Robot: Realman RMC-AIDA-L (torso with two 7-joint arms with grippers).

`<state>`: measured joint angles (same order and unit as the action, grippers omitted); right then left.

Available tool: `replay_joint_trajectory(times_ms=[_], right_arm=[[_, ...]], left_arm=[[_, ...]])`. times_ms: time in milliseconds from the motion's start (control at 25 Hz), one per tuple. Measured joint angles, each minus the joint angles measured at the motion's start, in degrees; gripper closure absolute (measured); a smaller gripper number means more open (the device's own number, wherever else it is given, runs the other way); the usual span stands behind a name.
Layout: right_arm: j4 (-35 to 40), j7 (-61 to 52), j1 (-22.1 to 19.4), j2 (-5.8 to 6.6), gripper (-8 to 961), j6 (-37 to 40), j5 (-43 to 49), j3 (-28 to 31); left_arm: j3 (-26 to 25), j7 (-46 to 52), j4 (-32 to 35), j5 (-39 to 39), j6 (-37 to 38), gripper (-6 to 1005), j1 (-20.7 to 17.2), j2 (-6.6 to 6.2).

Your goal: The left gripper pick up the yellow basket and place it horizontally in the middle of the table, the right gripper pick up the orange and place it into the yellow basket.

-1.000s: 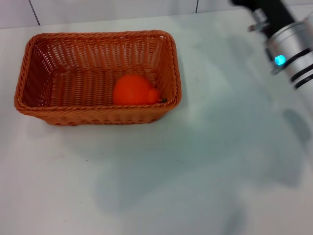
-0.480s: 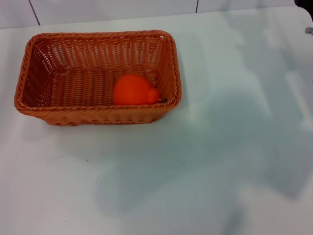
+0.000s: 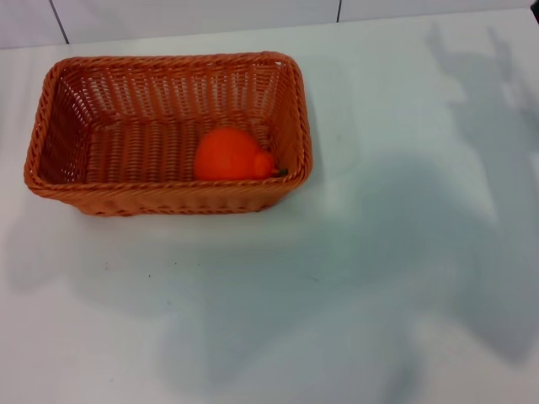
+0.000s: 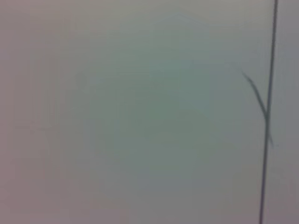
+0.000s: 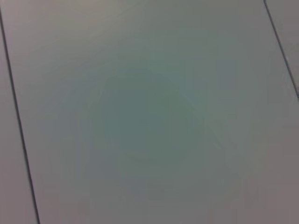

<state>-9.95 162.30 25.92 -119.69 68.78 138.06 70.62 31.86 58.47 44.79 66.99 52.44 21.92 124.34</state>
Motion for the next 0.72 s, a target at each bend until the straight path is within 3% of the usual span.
replay_joint_trajectory(times_ms=[720], right_arm=[[0.82,-0.06,-1.56,-0.25,6,-3.73,0.28,-3.02]], left_arm=[[-0.09,-13.48,-6.35,-11.32,3.6,138,-1.21,-0.04]])
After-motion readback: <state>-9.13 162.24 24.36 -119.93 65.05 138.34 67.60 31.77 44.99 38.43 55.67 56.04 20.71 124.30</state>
